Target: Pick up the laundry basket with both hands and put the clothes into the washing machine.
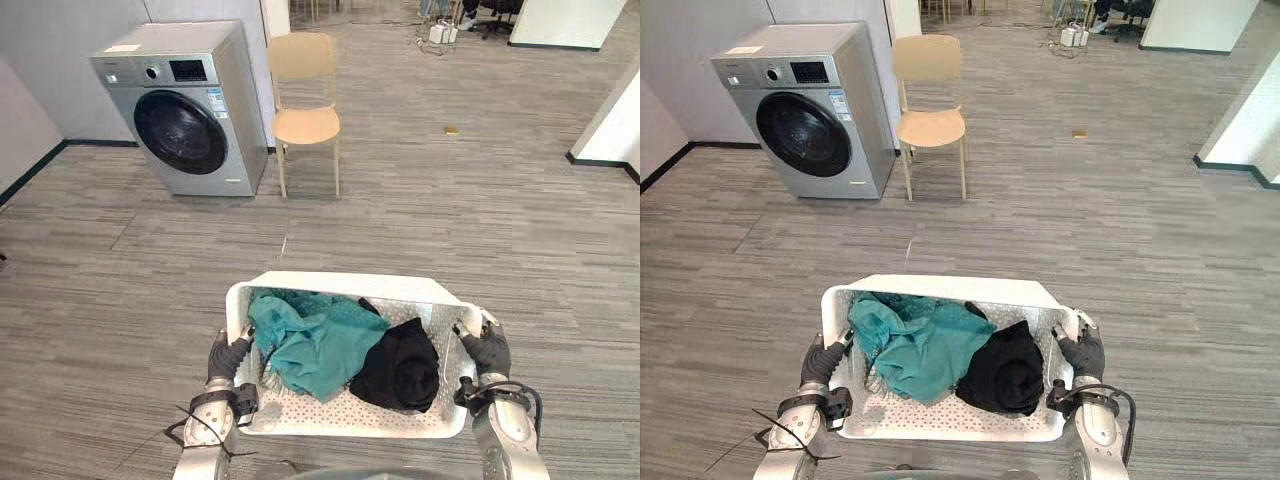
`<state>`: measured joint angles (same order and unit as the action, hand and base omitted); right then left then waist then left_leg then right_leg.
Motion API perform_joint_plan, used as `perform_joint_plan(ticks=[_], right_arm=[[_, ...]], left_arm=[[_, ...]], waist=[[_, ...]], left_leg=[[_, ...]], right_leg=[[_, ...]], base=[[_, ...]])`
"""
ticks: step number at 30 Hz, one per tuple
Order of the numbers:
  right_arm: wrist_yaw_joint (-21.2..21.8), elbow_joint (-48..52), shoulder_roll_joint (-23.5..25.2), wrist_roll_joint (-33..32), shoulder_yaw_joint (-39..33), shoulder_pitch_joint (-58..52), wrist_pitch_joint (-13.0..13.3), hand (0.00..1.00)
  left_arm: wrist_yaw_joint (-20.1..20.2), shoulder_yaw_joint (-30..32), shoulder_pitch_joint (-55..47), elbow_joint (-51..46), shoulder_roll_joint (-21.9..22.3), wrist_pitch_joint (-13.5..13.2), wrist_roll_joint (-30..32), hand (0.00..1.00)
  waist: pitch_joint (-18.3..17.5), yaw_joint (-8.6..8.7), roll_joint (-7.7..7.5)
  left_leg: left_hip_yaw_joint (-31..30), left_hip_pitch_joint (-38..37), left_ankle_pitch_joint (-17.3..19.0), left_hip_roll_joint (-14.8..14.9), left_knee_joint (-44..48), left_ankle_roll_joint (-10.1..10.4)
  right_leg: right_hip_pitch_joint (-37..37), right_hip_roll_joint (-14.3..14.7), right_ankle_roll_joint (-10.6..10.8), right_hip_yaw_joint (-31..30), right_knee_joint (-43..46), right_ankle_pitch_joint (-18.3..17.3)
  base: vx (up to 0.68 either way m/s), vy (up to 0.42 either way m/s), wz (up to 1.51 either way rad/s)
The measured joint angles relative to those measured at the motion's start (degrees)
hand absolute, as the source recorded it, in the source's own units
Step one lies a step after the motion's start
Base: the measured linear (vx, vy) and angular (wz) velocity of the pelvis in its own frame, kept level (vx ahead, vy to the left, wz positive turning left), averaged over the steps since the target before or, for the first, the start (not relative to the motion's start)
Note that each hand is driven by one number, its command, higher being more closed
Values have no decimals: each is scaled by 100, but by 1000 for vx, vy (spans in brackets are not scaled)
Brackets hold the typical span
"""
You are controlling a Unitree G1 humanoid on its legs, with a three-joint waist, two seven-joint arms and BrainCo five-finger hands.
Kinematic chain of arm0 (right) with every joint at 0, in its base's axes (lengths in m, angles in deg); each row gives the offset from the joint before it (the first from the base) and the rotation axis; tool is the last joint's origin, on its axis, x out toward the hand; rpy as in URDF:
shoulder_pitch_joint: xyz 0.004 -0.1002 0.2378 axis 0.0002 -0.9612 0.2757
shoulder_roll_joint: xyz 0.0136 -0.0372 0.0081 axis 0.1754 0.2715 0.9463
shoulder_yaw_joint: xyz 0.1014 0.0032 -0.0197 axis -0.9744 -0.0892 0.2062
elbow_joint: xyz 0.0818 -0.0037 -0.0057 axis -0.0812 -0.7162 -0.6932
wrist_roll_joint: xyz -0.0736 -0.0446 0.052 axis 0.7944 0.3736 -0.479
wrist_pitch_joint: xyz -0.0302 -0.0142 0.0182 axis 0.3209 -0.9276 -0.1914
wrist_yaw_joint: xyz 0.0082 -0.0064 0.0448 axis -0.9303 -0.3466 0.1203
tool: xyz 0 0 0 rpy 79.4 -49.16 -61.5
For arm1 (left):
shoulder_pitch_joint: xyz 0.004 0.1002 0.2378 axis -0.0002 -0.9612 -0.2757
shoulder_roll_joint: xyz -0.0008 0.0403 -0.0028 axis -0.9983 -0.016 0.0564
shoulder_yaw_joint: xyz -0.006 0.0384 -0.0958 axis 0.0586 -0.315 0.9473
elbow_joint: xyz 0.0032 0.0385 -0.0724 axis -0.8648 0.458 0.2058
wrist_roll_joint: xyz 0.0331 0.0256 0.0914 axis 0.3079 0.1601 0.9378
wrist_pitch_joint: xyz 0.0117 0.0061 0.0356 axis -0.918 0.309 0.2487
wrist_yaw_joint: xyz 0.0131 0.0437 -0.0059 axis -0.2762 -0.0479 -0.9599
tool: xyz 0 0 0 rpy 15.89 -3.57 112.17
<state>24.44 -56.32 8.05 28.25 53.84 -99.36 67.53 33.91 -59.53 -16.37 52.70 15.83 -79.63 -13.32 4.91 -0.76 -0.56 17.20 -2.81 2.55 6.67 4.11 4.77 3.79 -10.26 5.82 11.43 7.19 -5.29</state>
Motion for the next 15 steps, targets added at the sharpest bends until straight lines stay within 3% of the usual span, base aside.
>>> perform_joint_plan(ticks=[6,11,15], right_arm=[[-1,-77,4,-5,0,10,32,100],[-80,-692,1,15,-1,181,147,100],[-254,-1311,8,71,-13,455,138,100]], left_arm=[[0,0,0,8,0,0,0,100],[-11,-20,-3,304,-2,0,34,100],[-92,9,0,639,-10,0,61,100]], waist=[[0,3,2],[-19,63,32],[-22,97,38]], left_leg=[[-4,0,0,-47,-33,0],[36,-239,-316,-163,-636,-21],[169,-281,-296,-174,-654,-34]], right_leg=[[0,-2,0,1,-30,0],[-18,-86,48,138,-124,28],[-26,-160,127,284,-144,78]], base=[[0,0,0],[29,21,4],[31,36,-9]])
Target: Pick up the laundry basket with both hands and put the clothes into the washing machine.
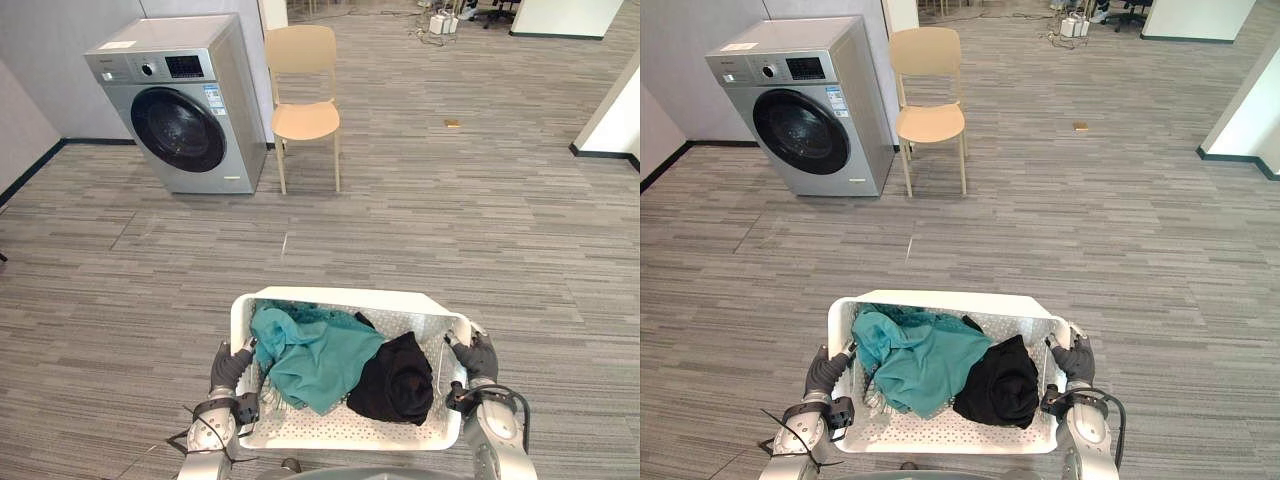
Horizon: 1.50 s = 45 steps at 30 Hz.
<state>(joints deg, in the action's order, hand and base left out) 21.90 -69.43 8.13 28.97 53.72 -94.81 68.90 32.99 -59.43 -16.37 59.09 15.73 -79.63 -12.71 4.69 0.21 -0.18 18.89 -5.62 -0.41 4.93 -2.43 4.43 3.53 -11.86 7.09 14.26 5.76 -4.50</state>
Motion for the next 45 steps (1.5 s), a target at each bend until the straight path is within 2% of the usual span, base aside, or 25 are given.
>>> perform_joint_plan(ticks=[5,7,8,10,12,14,17,20,21,22,23,24,26,27,29,34,35,36,37,38,39,40,41,43,45], right_arm=[[-36,-152,-19,7,-93,211,5,100],[-36,-152,-28,8,-140,313,8,100],[-38,-158,-14,4,-135,350,13,100],[-37,-383,87,-17,-115,397,17,100],[-20,-413,193,-27,-107,453,45,100],[-21,-406,289,-31,-137,485,59,100],[-26,-306,299,-67,-250,568,96,100],[-51,-58,219,-90,-245,498,126,100],[-58,59,106,-116,-209,447,201,100],[-68,87,28,-148,-214,458,222,100],[-83,88,-58,-235,-225,423,226,100],[-98,107,-105,-257,-211,320,193,100],[-149,121,-192,-266,-168,193,133,100],[-149,122,-222,-277,-163,180,99,100],[-150,161,-239,-277,-121,181,85,100],[-131,223,-270,-285,-92,275,56,100],[-115,220,-334,-288,-77,390,58,100],[-108,216,-343,-289,-72,429,58,100],[-78,203,-346,-289,-60,555,58,100],[-16,203,-361,-293,-61,562,64,100],[5,169,-346,-304,-53,576,60,100],[6,42,-280,-339,21,565,38,100],[10,23,-223,-342,31,502,36,100],[12,-49,-145,-337,15,536,17,100],[22,-273,-59,-333,22,633,-32,100]], left_arm=[[-50,-55,77,47,9,-10,0,100],[-48,-68,162,48,17,-24,-1,100],[-48,-65,211,48,-31,-24,-1,100],[-51,-62,209,49,-276,-21,-8,100],[-67,-30,227,52,-383,-32,-72,100],[-104,-25,381,89,-504,-64,-88,100],[-103,-54,756,358,-496,-132,-104,100],[-104,-62,978,512,-413,-177,-103,100],[-105,-72,965,514,-289,-239,-105,100],[-105,-74,970,514,-183,-272,-106,100],[-105,-94,950,512,-78,-277,-102,100],[-92,-161,820,509,-92,-273,-102,100],[-93,-270,623,507,-68,-273,-136,100],[-81,-294,543,507,-57,-272,-136,100],[-66,-287,522,490,-57,-272,-183,100],[-36,-208,510,402,-44,-274,-262,100],[-35,-151,477,261,29,-270,-264,100],[-35,-133,454,207,45,-269,-264,100],[-38,-96,379,36,60,-270,-264,100],[-38,-86,306,-56,71,-272,-264,100],[-37,-61,288,-55,70,-269,-264,100],[-41,27,272,-4,65,-201,-261,100],[-31,37,216,-5,-12,-165,-257,100],[-32,61,234,-4,-59,-142,-255,100],[-38,115,246,-4,-148,-83,-250,100]], waist=[[43,49,65],[140,66,101],[246,63,70],[371,79,75],[377,94,61],[396,188,85],[493,319,138],[562,425,196],[603,486,333],[650,525,453],[650,513,588],[649,460,762],[701,191,841],[725,174,807],[765,182,678],[922,-8,249],[916,-123,200],[910,-138,212],[899,-148,230],[836,-149,287],[772,-177,335],[672,-240,109],[548,-235,-228],[553,-161,-479],[589,-43,-430]], left_leg=[[111,331,653,19,802,-134],[380,230,779,-8,848,-166],[526,80,801,-58,792,-202],[514,-224,827,-87,569,-258],[484,-289,830,28,550,-258],[341,-177,850,227,526,-228],[192,-304,1013,267,451,-61],[-32,-548,1543,423,850,273],[-145,-608,1854,692,1478,343],[-180,-433,1955,952,2198,266],[-124,203,1690,1590,3977,-240],[31,639,911,2326,5431,-1014],[221,970,774,3049,7366,-1227],[347,1229,903,3089,8054,-1363],[589,1513,958,2835,8044,-1374],[1550,2368,1285,1893,5158,-700],[1792,2620,996,1648,3712,-291],[1825,2652,927,1585,3428,-217],[1916,2798,801,1462,2699,-84],[1938,2876,829,1392,2678,-154],[1795,2905,562,1365,2827,-710],[1695,2885,389,1262,3343,-1045],[1730,2840,826,984,3687,-1252],[1645,2635,1301,648,3972,-1328],[1302,2169,1552,479,3990,-1298]], right_leg=[[-141,-265,83,512,475,-13],[-499,-594,-206,944,1499,-194],[-906,-892,-684,973,2490,-163],[-1726,-1207,-1093,726,4019,295],[-1909,-1110,-827,815,4071,-22],[-2087,-653,-599,950,3106,-222],[-2164,-162,-247,927,711,357],[-2282,70,-315,326,568,627],[-2281,221,-571,108,1335,666],[-2264,274,-628,235,1756,287],[-2065,317,-781,503,2194,-235],[-1615,611,-889,660,2236,-563],[-914,1003,-1087,605,2065,-881],[-431,1100,-1080,579,1756,-966],[30,1080,-1058,542,1332,-980],[1350,838,-1047,551,170,-975],[1503,734,-802,616,60,-943],[1531,729,-661,630,51,-936],[1679,680,-277,636,51,-1028],[1882,627,37,641,235,-1215],[1923,548,214,613,483,-1332],[1801,152,352,590,1320,-1417],[1313,-455,249,565,2705,-1170],[303,-1200,-172,420,5230,-10],[-425,-1238,-178,335,6881,-56]], base=[[-7,55,-4],[-51,90,-8],[-23,101,-11],[12,138,-14],[158,56,0],[230,-7,17],[422,-77,26],[440,-178,53],[533,-237,81],[562,-312,79],[598,-352,53],[628,-360,28],[677,-224,-25],[674,-160,-22],[696,-113,-2],[616,23,-3],[454,88,-20],[587,170,-31],[630,271,-23],[670,328,-27],[743,412,-26],[805,467,-5],[816,463,17],[870,406,83],[780,228,101]])
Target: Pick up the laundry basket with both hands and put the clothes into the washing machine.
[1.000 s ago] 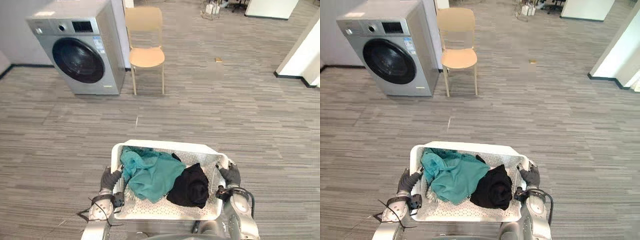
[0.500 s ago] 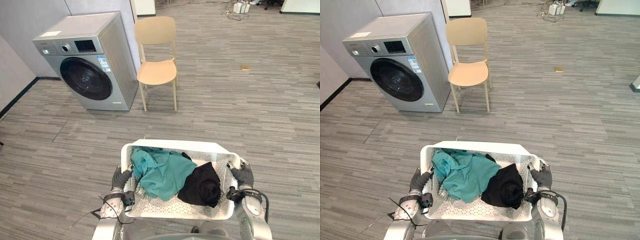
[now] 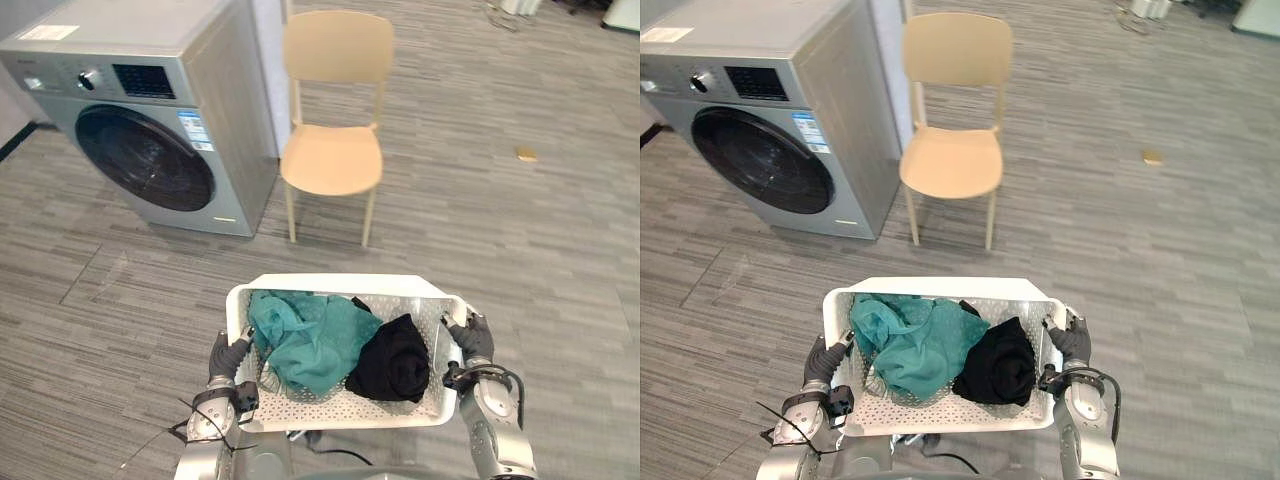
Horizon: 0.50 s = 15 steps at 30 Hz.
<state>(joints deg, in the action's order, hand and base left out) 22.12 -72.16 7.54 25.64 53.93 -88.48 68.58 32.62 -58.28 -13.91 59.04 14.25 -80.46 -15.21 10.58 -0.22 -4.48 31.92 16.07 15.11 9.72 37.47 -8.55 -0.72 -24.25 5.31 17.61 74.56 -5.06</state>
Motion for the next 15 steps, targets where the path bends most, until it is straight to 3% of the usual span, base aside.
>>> perform_joint_plan(ticks=[2,3,4,5,7,8,9,10,11,12,13,14,15], right_arm=[[41,-16,72,57,51,-102,12,100],[70,18,91,59,59,-115,34,100],[70,74,89,59,58,-122,43,100],[71,202,87,58,51,-128,66,100],[68,195,90,57,-3,-65,91,100],[68,191,88,57,-3,-97,84,100],[25,168,2,54,-17,-143,80,100],[7,171,-46,54,-19,-161,61,100],[-12,232,-52,53,-69,-179,73,100],[-21,283,-60,47,-107,-188,74,100],[-48,369,-83,-6,-240,-196,65,100],[-73,370,-88,-7,-239,-216,49,100],[-103,395,-97,-5,-221,-255,44,100]], left_arm=[[-8,25,-95,-9,-97,-12,1,100],[-13,45,-99,-13,-111,-50,1,100],[-12,43,-86,-28,-126,-84,0,100],[-12,43,-25,-43,-138,-146,-1,100],[-5,19,27,-39,-146,-173,-1,100],[-4,15,27,-9,-164,-175,-2,100],[-5,-46,132,225,-39,-174,-1,100],[-7,-73,136,287,6,-167,2,100],[-26,-145,215,296,-21,-172,15,100],[-29,-184,288,304,-26,-173,17,100],[-27,-275,521,477,11,-175,23,100],[-30,-310,533,530,15,-171,23,100],[-41,-366,519,540,16,-170,23,100]], waist=[[83,-54,149],[99,-11,316],[87,22,356],[82,93,352],[107,117,377],[111,90,347],[140,135,595],[93,107,719],[110,163,714],[108,211,732],[222,254,910],[244,236,922],[254,228,916]], left_leg=[[-238,-1048,38,-219,-756,68],[-385,-1455,27,-297,-1174,139],[-481,-1575,32,-308,-1318,242],[-683,-1774,86,-327,-1524,490],[-809,-2021,186,-329,-1675,777],[-782,-2203,361,-308,-1641,1084],[-889,-2413,608,-47,-1442,1331],[-820,-2463,613,73,-1345,1365],[-727,-2364,557,315,-722,1425],[-709,-2231,535,499,-199,1388],[-666,-1766,-120,1431,1702,960],[-750,-1594,-619,1702,2241,862],[-924,-1426,-721,1868,2729,940]], right_leg=[[-480,132,-464,128,210,-315],[-880,174,-566,282,-79,-532],[-1112,202,-559,335,-300,-636],[-1535,206,-559,459,-993,-800],[-1781,229,-529,934,-3089,-709],[-1727,338,-576,1365,-4524,-212],[-1534,580,-818,1287,-4490,258],[-1541,627,-803,1258,-4360,62],[-1620,590,-764,1155,-3878,-400],[-1618,629,-785,1170,-3667,-610],[-1221,921,-880,1283,-3419,-1074],[-1049,1049,-907,1246,-3449,-1164],[-869,1141,-890,1227,-3503,-1249]], base=[[645,106,68],[481,43,65],[678,-28,83],[641,-129,80],[581,-188,52],[561,-202,20],[570,-166,0],[603,-168,-7],[462,-144,-15],[631,-236,-19],[487,-179,-31],[455,-132,-47],[431,-1,-54]])
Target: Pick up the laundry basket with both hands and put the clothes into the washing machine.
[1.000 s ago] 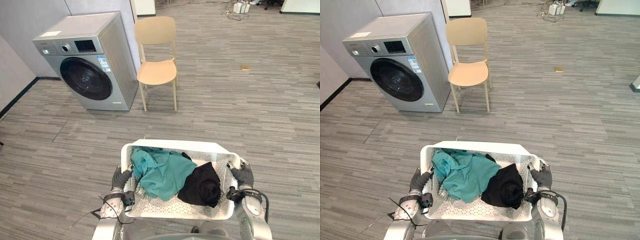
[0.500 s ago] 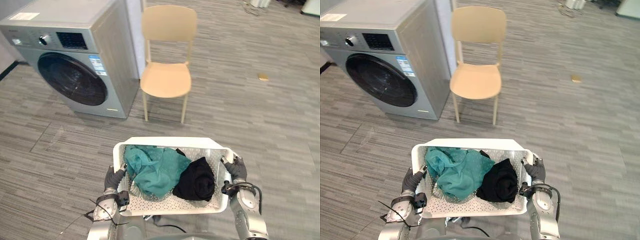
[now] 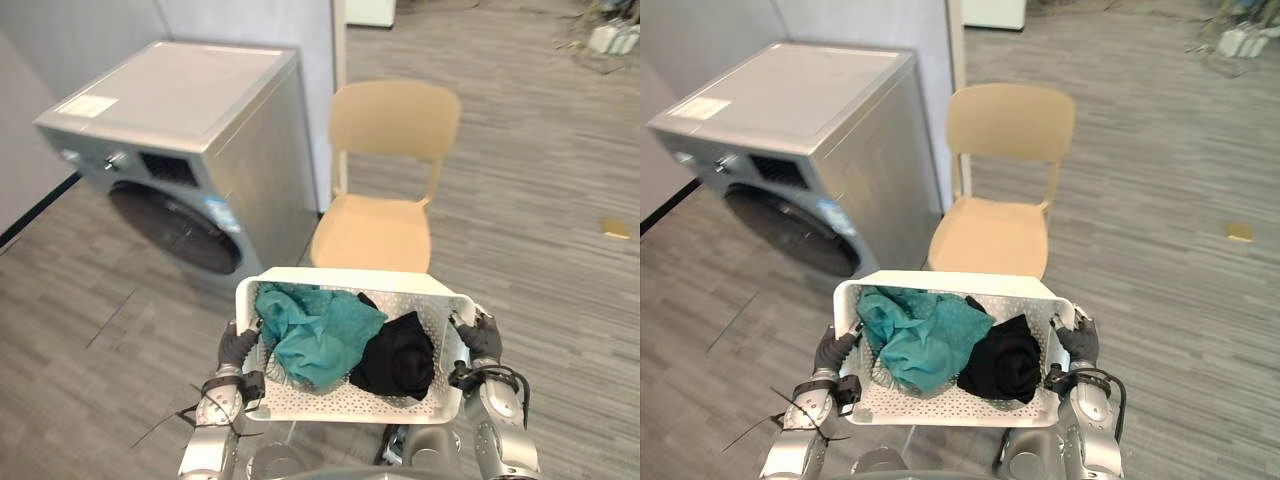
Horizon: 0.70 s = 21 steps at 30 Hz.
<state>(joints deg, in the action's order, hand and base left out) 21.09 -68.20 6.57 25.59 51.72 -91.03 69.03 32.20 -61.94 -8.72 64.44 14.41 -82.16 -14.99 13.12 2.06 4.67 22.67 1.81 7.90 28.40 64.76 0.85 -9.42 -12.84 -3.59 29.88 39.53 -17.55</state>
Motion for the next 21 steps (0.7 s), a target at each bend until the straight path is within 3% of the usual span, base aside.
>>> perform_joint_plan(ticks=[1,2,4,6,7,8,9,11,13,16,21], right_arm=[[-68,156,-42,-1,-50,-144,5,100],[-69,228,-42,-1,-89,-229,19,100],[-71,343,-34,-36,-164,-425,91,100],[-51,310,-65,-72,-191,-468,92,100],[-48,269,-115,-95,-192,-471,101,100],[-23,202,-240,-119,-177,-442,93,100],[-15,51,-123,-114,-148,-370,19,100],[6,-1,70,-103,-122,-423,25,100],[42,-117,85,-95,-19,-286,-16,100],[59,-408,90,44,67,14,-35,100],[61,-461,22,120,-27,285,-56,100]], left_arm=[[-1,-163,2,2,-1,0,0,100],[0,-224,11,4,-2,1,0,100],[40,-329,80,37,-5,6,12,100],[48,-334,107,111,25,5,13,100],[47,-334,87,113,59,6,14,100],[46,-323,28,140,103,13,15,100],[32,-250,139,336,-5,25,15,100],[29,-217,203,454,-176,32,12,100],[29,-83,181,447,-201,29,13,100],[30,38,94,438,-212,28,15,100],[32,64,167,353,-156,32,12,100]], waist=[[47,38,-79],[54,48,-138],[56,57,-273],[27,30,-281],[-12,26,-220],[-106,-5,-10],[-114,27,-194],[-144,19,-406],[-117,-9,-467],[-115,7,-468],[-118,23,-495]], left_leg=[[-244,396,78,129,754,-61],[-229,534,118,102,800,-120],[-181,874,287,-68,137,-211],[-365,922,356,-632,-2297,-8],[-530,839,151,-830,-3123,186],[-707,781,-292,-961,-3947,574],[-569,631,-135,-1195,-3975,573],[-254,522,-39,-1466,-4059,420],[105,360,79,-1544,-4072,317],[487,-48,184,-1558,-4277,324],[737,-53,162,-1704,-4697,339]], right_leg=[[437,87,37,-65,-221,-50],[577,84,50,-107,-358,-42],[938,70,320,-248,-918,135],[1149,-11,638,-541,-1440,380],[1102,-15,693,-656,-1450,405],[971,61,926,-925,-1403,350],[898,-198,1023,-1159,-1303,313],[765,-500,1156,-1368,-1371,402],[706,-629,1186,-1555,-1381,622],[687,-688,1179,-1561,-1398,927],[559,-738,1232,-1301,-1853,1175]], base=[[423,44,-47],[490,97,-46],[316,129,-39],[291,228,-62],[258,311,-88],[235,328,-78],[229,311,-65],[194,253,-38],[153,221,-59],[47,107,-59],[-21,53,-29]])
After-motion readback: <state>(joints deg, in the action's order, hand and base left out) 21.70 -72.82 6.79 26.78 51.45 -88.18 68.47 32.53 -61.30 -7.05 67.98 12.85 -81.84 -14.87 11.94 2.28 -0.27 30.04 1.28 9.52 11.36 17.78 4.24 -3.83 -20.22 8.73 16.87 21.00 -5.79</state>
